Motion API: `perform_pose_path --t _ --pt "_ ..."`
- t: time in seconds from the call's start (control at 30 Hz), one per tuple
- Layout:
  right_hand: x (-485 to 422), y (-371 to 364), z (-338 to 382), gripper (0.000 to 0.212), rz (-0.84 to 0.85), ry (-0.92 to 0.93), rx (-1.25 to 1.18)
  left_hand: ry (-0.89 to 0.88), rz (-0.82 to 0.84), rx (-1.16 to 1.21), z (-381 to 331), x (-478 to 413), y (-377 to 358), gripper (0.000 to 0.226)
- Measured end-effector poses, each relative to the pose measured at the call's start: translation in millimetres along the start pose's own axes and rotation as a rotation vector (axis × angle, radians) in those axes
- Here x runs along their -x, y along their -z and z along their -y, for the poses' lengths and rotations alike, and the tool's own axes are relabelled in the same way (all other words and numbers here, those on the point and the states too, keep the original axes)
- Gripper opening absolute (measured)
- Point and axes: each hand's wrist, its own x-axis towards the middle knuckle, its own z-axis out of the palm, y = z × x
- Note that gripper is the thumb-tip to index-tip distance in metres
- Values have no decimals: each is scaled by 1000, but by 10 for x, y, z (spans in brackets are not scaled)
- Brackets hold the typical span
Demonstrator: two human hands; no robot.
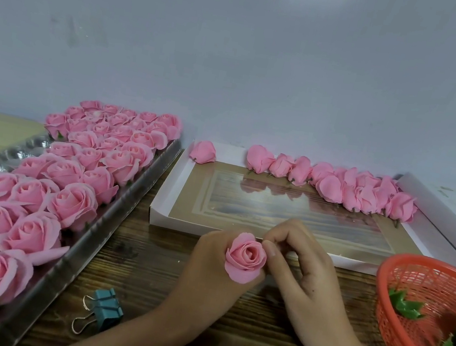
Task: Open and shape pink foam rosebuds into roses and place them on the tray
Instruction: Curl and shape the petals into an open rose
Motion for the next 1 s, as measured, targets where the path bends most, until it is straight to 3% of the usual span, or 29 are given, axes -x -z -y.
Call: perform_pose_path --t 0.27,0.4,0.57,0.7,1.0 --pt "-4 -10 -11 20 -30 -33 60 -72 -6 -24 -13 16 -28 34" --pt "-3 5 -4 22 -29 -37 60 -38 6 11 -12 3 -19 21" --pt "-4 3 27 21 1 -3 15 -14 25 8 11 3 -10 34" --pt "-4 7 27 18 5 3 5 -6 30 1 7 -4 -18 17" --pt "0 9 40 15 -44 7 40 4 6 -12 16 11 -34 28"
